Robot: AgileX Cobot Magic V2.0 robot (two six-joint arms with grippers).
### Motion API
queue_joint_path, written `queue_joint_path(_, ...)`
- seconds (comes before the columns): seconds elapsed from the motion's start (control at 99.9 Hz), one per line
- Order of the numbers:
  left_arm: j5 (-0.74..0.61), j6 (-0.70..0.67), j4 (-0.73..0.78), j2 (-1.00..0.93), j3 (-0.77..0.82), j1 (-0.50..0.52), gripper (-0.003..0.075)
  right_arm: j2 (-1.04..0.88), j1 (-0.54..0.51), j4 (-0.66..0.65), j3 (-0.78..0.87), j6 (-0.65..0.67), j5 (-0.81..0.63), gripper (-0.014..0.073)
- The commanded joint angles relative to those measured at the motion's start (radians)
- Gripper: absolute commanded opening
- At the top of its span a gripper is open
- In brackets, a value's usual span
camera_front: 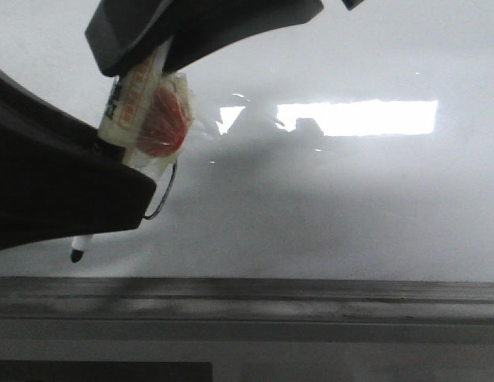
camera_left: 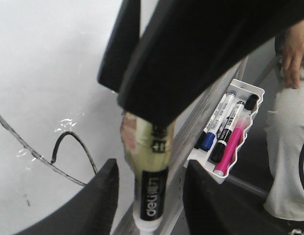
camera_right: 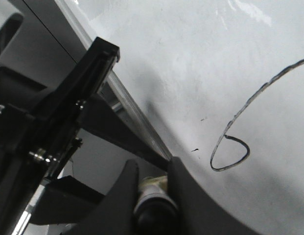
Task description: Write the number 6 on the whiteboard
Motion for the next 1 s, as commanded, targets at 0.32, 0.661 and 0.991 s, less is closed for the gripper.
queue_joint_path(0.32, -0.055, -0.002, -0.047, 0.02, -0.03, -0.007, -0.0019, -0.031, -0.001, 0.018, -0.031, -0.01, -0.025, -0.0064)
queue_joint_path(0.661, -0.036, -0.002, -0.182, 0.02, -0.031, -0.005, -0.0019, -0.031, -0.016, 0.018, -0.031, 0.009, -0.058, 0.0468)
queue_joint_path(0.991, 0.098, -0.086, -0.406, 0.02, -0.099, 0.227, -0.0019, -0.031, -0.016, 0.018, -0.031, 0.011, -0.044, 0.0395)
